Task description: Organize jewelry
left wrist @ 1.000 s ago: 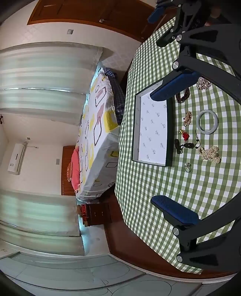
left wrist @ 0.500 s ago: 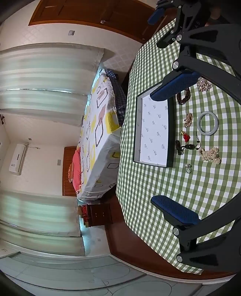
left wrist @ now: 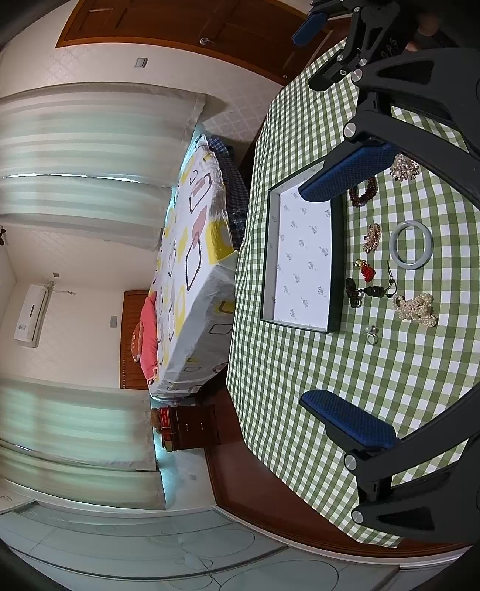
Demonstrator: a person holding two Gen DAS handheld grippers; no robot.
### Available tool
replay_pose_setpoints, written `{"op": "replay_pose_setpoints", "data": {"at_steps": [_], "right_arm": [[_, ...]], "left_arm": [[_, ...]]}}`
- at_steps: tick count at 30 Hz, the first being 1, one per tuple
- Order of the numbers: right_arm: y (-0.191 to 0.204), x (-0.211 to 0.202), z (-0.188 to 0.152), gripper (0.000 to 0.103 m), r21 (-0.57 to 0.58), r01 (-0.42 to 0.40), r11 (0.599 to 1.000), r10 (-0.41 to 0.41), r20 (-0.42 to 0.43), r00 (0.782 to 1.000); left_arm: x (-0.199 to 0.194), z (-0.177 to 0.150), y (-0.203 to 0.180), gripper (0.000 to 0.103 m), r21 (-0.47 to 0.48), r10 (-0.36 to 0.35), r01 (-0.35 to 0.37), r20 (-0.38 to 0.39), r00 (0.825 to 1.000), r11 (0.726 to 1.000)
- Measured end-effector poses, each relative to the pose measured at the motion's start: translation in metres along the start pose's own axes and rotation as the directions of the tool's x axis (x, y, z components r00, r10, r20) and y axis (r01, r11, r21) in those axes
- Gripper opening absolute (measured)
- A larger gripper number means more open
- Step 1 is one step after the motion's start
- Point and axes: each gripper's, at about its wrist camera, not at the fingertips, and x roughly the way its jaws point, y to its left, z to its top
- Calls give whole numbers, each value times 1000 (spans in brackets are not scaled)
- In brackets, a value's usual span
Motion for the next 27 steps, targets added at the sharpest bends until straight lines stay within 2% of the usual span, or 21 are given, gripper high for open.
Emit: {"op": "replay_pose_setpoints", "data": {"at_steps": [27], "right_arm": [[-2,0,3,97,2,0,1000,0,2,1000]], "left_arm": [[2,-4,3,99,-5,4,-4,-2,1000,1000]]}}
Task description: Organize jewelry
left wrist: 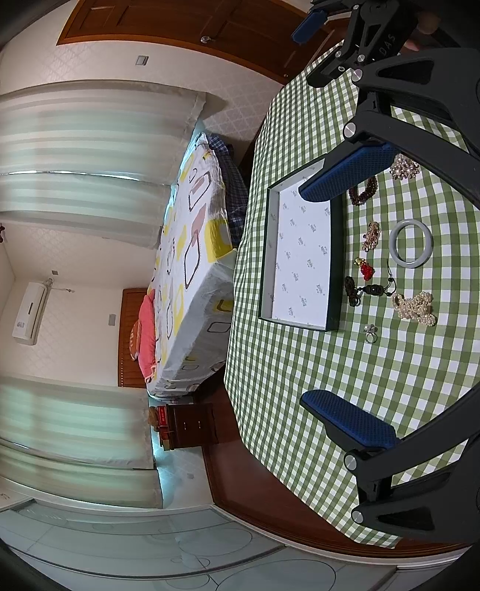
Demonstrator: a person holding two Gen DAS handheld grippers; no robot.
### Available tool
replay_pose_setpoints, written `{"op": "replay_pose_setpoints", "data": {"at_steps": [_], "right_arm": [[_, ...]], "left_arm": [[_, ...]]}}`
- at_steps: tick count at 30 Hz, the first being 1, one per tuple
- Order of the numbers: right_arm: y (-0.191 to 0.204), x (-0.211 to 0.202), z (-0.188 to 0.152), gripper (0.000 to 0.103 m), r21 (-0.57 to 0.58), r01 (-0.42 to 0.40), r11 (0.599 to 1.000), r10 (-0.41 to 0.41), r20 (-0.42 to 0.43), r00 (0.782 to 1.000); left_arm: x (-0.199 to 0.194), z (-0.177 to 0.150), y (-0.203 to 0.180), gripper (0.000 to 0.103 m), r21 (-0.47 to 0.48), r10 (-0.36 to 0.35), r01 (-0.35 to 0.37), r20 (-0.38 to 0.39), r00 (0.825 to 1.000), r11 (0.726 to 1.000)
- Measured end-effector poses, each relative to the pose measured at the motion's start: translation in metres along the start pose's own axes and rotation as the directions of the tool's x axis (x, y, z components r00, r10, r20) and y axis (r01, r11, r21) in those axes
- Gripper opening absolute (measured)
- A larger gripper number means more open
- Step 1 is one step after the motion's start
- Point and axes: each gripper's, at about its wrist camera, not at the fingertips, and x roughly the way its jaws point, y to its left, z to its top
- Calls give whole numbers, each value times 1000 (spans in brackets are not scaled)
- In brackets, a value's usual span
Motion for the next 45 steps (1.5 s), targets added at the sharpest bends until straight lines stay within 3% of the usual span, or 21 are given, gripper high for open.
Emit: {"op": "replay_pose_setpoints", "data": {"at_steps": [37,45], "right_arm": [[-3,9,-2,97,22,-36,999,36,13,999],[-10,44,-38,97,37,-70,997,70,-20,997]], "left_arm": [[11,-7,6,99,0,13,-13,5,1000,1000],[54,-38,26,99,-43,32,-37,-107,994,998]]}}
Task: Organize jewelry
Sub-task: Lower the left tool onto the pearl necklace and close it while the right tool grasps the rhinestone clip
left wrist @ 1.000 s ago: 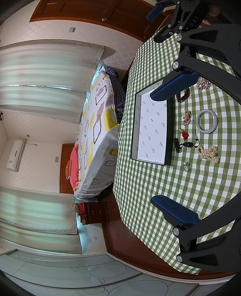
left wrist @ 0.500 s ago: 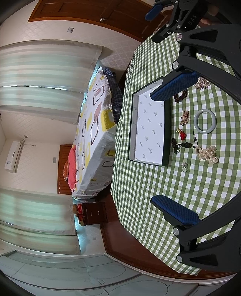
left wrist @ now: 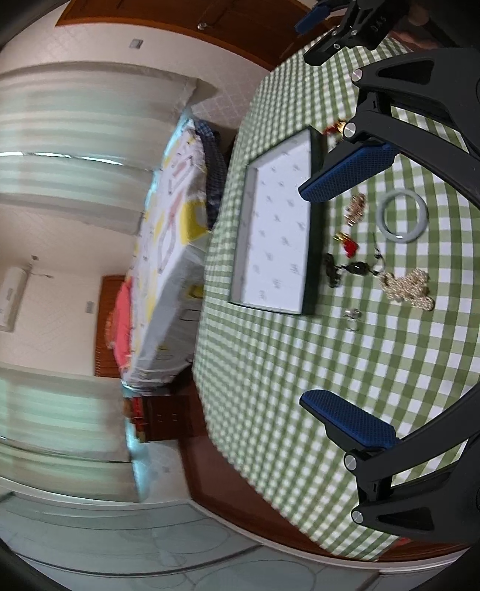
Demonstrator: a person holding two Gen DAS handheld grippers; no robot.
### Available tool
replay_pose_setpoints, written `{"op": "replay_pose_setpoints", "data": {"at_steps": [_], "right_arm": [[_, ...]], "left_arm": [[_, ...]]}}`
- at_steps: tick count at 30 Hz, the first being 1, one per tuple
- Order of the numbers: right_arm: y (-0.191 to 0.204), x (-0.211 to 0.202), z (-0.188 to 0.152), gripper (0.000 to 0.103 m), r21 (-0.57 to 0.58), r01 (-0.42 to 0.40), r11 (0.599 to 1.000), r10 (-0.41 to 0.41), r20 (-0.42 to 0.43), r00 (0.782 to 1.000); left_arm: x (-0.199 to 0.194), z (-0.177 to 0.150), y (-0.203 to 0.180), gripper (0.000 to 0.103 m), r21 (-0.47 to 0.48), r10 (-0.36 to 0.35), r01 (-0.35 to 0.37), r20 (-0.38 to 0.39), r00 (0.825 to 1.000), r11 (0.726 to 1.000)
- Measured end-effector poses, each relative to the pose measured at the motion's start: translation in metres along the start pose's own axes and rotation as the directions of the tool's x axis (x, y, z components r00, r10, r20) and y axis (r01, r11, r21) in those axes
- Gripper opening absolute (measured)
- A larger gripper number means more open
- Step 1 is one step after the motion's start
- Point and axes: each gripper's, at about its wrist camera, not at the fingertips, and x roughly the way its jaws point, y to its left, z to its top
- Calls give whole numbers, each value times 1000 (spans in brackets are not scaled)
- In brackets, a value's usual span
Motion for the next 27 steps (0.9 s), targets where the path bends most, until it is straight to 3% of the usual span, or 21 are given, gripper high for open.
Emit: {"op": "replay_pose_setpoints", "data": {"at_steps": [9,11,13,20,23,25,27], "right_arm": [[-14,37,-55,97,57,-40,998,47,-113,993],[-14,44,-65,96,55,-46,997,53,-131,990],[-13,49,-74,96,55,-50,997,58,-153,986],[-13,58,-85,96,61,-83,995,93,-199,975],[-13,60,-88,95,61,-91,994,102,-209,973],[-12,62,-88,90,60,-98,993,109,-216,970],[-10,64,-88,69,58,-109,992,119,-229,966]], "left_arm": [[46,-49,0,98,19,38,-36,-128,991,999],[57,-60,-1,93,29,46,-42,-161,986,999],[68,-68,-1,82,30,48,-43,-200,979,999],[88,-81,0,77,30,45,-38,-280,959,999],[96,-86,2,69,19,39,-35,-316,948,999],[99,-88,4,67,6,29,-29,-333,943,1000],[102,-88,4,67,9,27,-26,-330,944,1000]]}}
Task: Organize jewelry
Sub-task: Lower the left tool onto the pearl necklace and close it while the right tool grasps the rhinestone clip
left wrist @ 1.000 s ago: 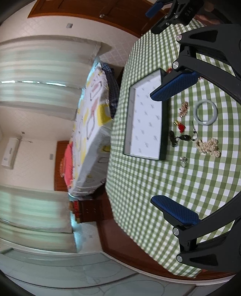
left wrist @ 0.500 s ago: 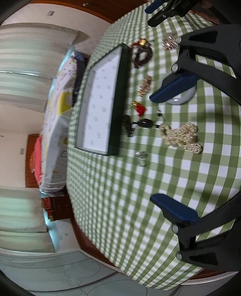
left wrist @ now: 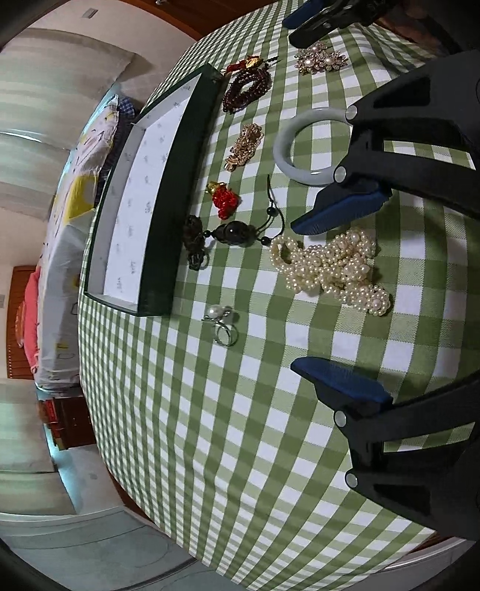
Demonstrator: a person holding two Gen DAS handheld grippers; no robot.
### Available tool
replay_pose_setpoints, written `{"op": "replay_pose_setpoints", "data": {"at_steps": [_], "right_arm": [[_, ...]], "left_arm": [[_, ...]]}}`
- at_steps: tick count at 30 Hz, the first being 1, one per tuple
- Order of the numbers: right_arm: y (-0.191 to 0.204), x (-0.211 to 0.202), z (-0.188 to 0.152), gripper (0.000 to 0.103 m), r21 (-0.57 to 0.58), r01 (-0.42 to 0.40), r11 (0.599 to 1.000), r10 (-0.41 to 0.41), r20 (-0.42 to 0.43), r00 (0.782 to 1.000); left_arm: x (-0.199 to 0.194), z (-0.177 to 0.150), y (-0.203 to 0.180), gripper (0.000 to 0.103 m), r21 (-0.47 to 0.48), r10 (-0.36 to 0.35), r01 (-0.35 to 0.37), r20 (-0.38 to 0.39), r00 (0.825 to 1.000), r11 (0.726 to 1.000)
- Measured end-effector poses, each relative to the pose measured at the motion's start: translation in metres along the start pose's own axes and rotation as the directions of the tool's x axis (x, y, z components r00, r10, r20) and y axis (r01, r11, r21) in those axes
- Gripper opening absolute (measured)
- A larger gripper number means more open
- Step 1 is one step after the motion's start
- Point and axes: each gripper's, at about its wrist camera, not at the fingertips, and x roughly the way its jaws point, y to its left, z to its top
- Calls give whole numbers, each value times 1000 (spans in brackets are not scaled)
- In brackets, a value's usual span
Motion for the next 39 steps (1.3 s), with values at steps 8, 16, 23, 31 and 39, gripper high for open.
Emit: {"op": "replay_pose_setpoints", "data": {"at_steps": [8,16,23,31,39], "right_arm": [[-5,1,-1,65,12,-9,1000,9,-29,1000],[-14,-2,-3,49,38,-6,999,8,-44,999],[-23,4,-8,38,66,9,998,-3,-85,996],[-26,0,-9,35,75,6,997,0,-79,997],[-27,5,-14,34,74,-8,997,16,-110,994]], "left_arm": [[3,3,1,67,6,-4,4,7,1000,1000],[5,4,5,62,19,12,-12,25,1000,1000],[8,5,4,62,43,29,-30,30,999,999],[1,2,6,64,16,-11,10,35,999,1000],[2,0,3,64,29,-20,19,23,1000,999]]}}
